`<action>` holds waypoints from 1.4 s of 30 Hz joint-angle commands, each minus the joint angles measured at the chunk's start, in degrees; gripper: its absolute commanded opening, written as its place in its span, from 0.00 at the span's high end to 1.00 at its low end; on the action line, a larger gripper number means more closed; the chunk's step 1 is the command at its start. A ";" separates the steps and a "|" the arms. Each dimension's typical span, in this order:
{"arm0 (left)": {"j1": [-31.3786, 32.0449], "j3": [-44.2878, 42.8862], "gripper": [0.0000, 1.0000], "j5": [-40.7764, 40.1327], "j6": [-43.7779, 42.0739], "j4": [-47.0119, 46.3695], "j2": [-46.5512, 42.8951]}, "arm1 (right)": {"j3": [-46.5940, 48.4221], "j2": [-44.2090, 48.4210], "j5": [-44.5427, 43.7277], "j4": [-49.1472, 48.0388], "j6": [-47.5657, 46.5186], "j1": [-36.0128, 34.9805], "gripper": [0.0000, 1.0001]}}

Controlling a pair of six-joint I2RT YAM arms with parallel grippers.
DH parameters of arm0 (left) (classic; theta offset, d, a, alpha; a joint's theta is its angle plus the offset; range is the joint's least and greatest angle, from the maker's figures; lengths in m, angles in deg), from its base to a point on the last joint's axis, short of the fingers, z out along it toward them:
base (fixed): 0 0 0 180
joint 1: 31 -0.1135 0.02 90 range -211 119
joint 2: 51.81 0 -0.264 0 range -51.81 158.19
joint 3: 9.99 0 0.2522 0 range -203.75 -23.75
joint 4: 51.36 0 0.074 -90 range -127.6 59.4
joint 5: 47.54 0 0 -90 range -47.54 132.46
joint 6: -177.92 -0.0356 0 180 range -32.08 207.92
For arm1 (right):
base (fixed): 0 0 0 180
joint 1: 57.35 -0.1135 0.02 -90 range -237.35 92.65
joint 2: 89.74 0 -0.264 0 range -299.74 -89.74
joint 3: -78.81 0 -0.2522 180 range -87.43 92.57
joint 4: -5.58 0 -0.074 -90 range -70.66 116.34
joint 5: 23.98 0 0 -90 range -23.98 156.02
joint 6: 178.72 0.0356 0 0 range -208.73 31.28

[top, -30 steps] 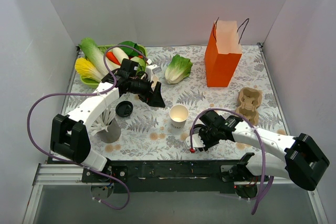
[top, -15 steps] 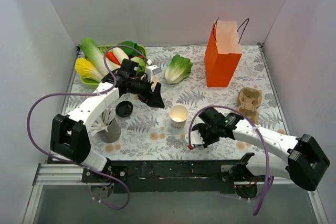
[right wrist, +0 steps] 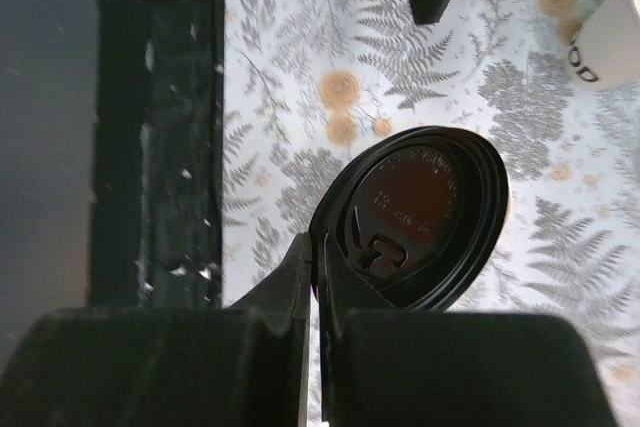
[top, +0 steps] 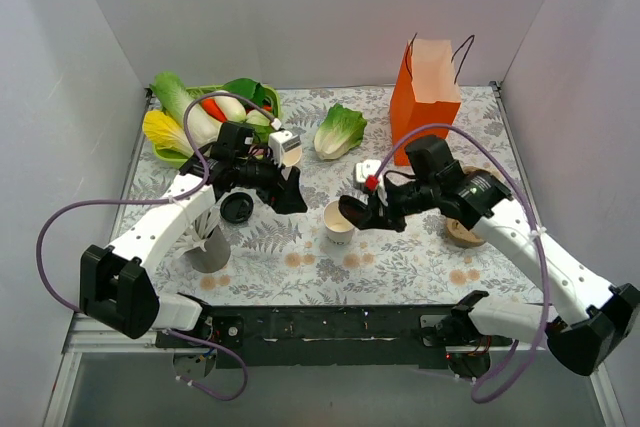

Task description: Pack the takeout coffee

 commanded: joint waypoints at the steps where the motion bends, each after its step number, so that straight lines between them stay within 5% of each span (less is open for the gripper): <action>1: 0.16 1.03 0.10 -1.07 1.72 -4.75 -3.61 | -0.09 -6.87 21.73 -17.27 26.46 9.24 0.99; 4: 0.77 0.95 0.05 -1.07 1.73 -5.46 -4.15 | -8.17 -9.25 32.74 -39.46 50.64 14.80 0.99; 14: 3.14 1.38 0.06 -0.45 3.57 -9.93 -2.66 | -13.64 -17.87 42.86 -60.14 68.68 15.18 0.99; 28: 5.61 -0.99 0.08 0.25 2.34 -11.43 3.84 | -18.73 -21.48 39.88 -66.74 73.88 17.64 0.99; 42: 7.01 -1.52 0.09 -1.33 2.61 -15.47 9.12 | -19.26 -22.36 37.51 -63.23 72.04 19.92 0.95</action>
